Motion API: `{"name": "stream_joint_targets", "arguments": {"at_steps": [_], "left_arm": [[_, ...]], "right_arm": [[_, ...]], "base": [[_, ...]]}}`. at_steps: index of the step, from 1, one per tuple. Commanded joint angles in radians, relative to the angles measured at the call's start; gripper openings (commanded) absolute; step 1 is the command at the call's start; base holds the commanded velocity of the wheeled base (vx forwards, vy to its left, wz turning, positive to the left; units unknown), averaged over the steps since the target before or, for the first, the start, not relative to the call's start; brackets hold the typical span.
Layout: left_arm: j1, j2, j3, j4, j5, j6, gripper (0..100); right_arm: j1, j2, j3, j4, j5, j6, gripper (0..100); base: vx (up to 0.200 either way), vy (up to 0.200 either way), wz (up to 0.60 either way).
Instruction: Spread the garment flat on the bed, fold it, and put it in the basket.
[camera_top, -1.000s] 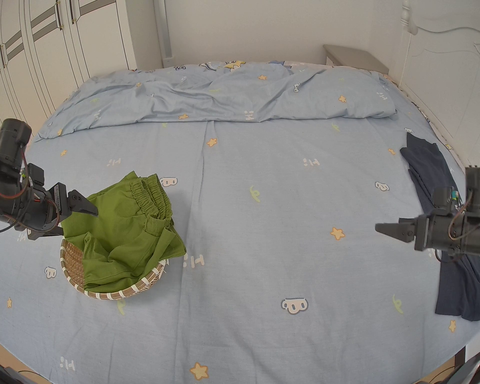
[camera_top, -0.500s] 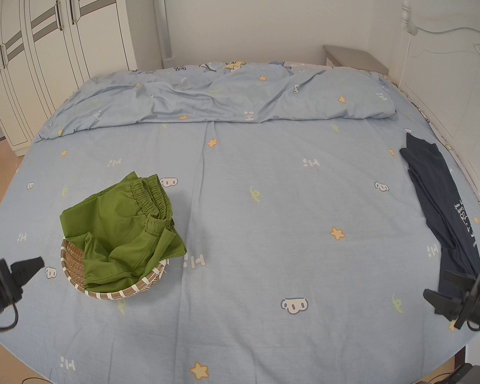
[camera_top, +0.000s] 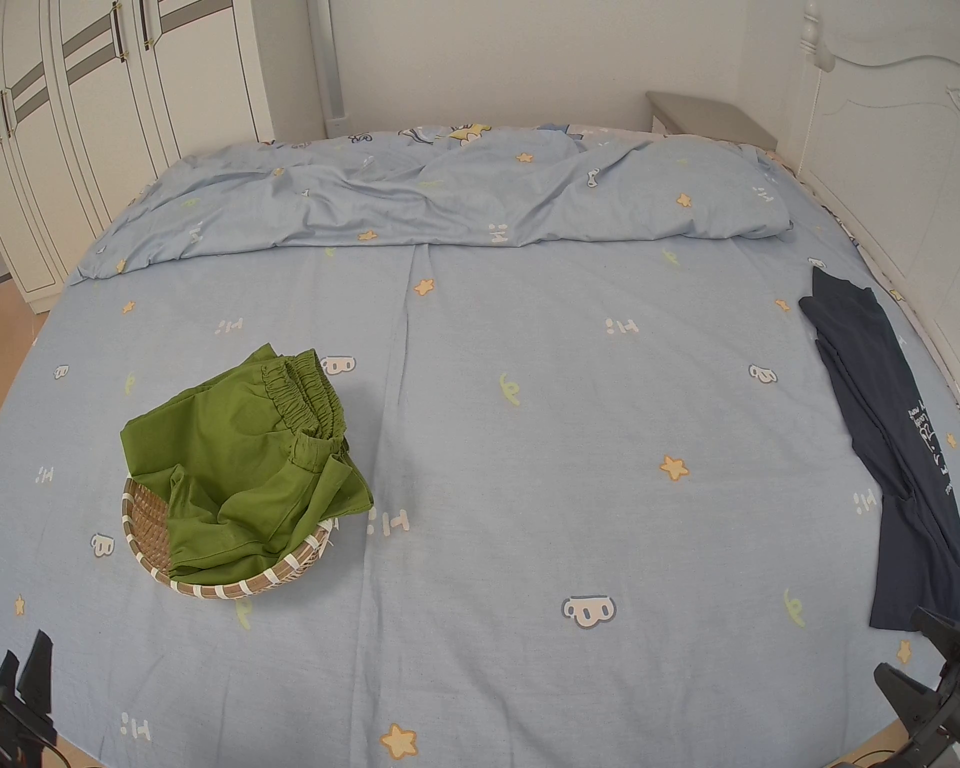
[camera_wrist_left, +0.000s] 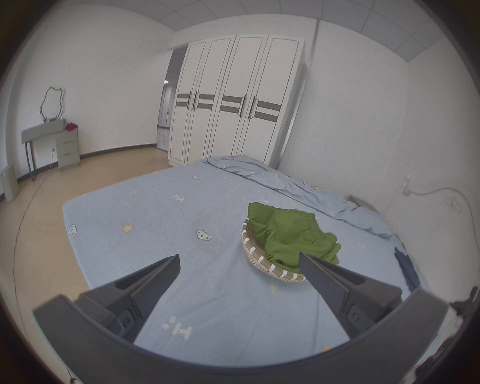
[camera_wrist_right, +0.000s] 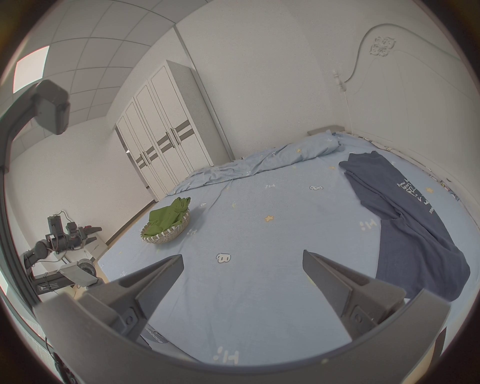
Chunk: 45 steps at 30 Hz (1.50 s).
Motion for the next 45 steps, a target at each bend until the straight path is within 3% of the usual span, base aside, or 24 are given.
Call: {"name": "stream_joint_targets", "arguments": {"at_steps": [1,2,4,8,10,11,15,17,19,29,45], "left_arm": [[0.026,-0.150,0.185,-0.140,-0.033,0.183,100],[0.026,-0.150,0.215,-0.198,-0.072,0.256,100],[0.026,-0.150,0.235,-0.252,-0.124,0.307,100],[0.029,-0.151,0.246,-0.272,-0.345,0.399,100],[0.027,-0.151,0.245,-0.267,-0.372,0.414,100],[0.027,-0.151,0.245,-0.263,-0.386,0.433,100],[0.027,-0.151,0.245,-0.263,-0.388,0.440,100],[0.029,-0.151,0.249,-0.255,-0.368,0.436,100],[0.026,-0.150,0.248,-0.234,-0.314,0.440,100],[0.027,-0.151,0.248,-0.234,-0.309,0.431,100],[0.027,-0.150,0.249,-0.235,-0.309,0.433,100]], "right_arm": [[0.004,-0.232,0.033,0.080,-0.001,0.001,100],[-0.015,-0.258,0.044,0.086,-0.003,-0.007,100],[-0.033,-0.284,0.055,0.092,-0.001,-0.010,100],[-0.053,-0.317,0.096,0.057,-0.021,-0.032,100],[-0.053,-0.317,0.101,0.043,-0.049,-0.038,100],[-0.053,-0.317,0.102,0.034,-0.104,-0.045,100],[-0.053,-0.317,0.118,0.020,-0.184,-0.094,100],[-0.052,-0.317,0.158,-0.061,-0.300,-0.182,100],[-0.052,-0.317,0.167,-0.077,-0.373,-0.202,100],[-0.052,-0.317,0.167,-0.055,-0.376,-0.136,100],[-0.052,-0.317,0.167,-0.054,-0.379,-0.147,100]], "base": [[0.000,0.000,0.00],[0.000,0.000,0.00],[0.000,0.000,0.00],[0.000,0.000,0.00],[0.000,0.000,0.00],[0.000,0.000,0.00],[0.000,0.000,0.00],[0.000,0.000,0.00],[0.000,0.000,0.00],[0.000,0.000,0.00],[0.000,0.000,0.00]]}}
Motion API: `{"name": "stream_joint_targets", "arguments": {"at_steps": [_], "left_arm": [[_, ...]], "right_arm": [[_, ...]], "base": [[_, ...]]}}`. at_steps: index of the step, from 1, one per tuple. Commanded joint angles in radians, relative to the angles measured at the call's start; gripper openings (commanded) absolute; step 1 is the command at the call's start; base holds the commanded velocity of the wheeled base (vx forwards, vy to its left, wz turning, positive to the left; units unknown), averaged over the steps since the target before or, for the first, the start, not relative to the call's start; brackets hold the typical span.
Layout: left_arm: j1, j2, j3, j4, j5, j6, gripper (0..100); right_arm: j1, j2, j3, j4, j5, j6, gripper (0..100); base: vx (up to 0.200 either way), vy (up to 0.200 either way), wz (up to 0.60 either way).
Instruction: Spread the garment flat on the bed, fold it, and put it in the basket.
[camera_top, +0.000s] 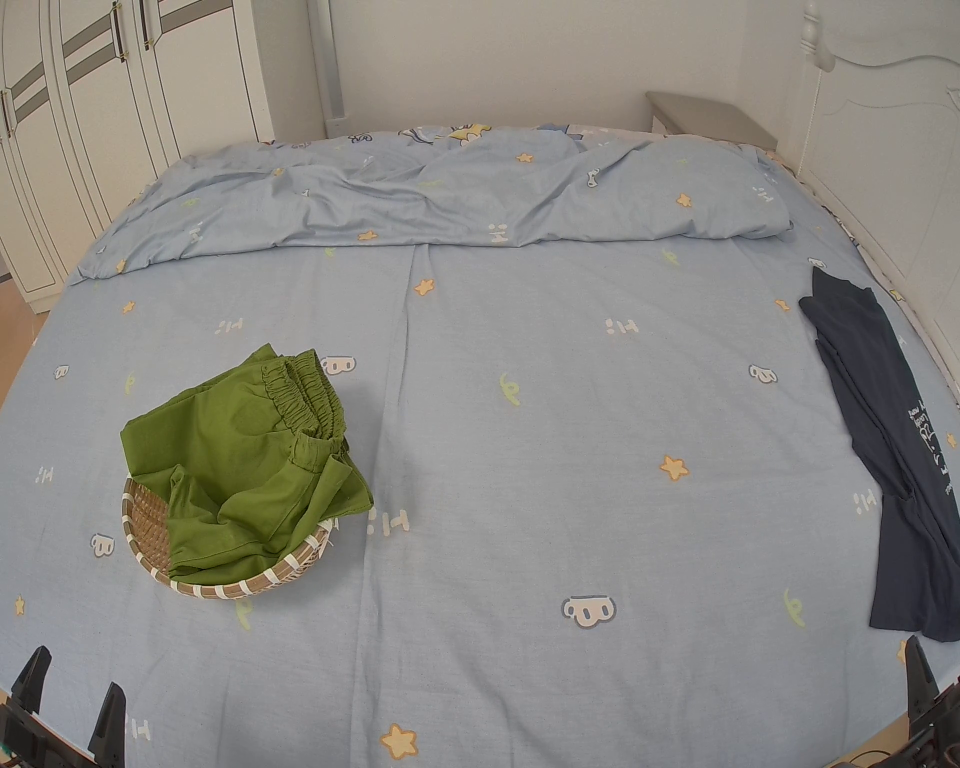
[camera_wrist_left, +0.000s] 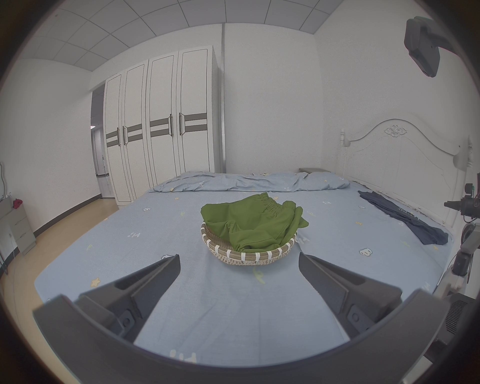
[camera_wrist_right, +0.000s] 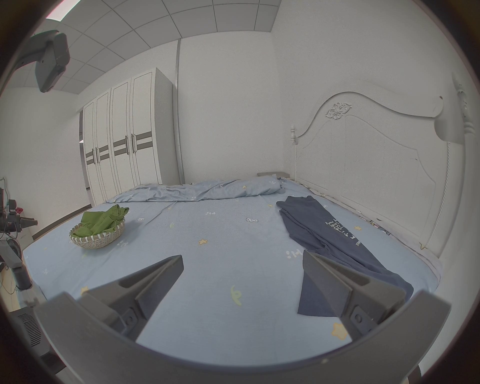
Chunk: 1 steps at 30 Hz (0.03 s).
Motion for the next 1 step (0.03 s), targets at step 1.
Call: {"name": "stream_joint_targets", "arguments": {"at_steps": [1], "left_arm": [[0.000,-0.005,0.018,0.000,0.001,0.000,100]], "right_arm": [[0.001,-0.012,0.018,0.000,0.000,0.000,100]], "base": [[0.000,0.000,0.00]]}}
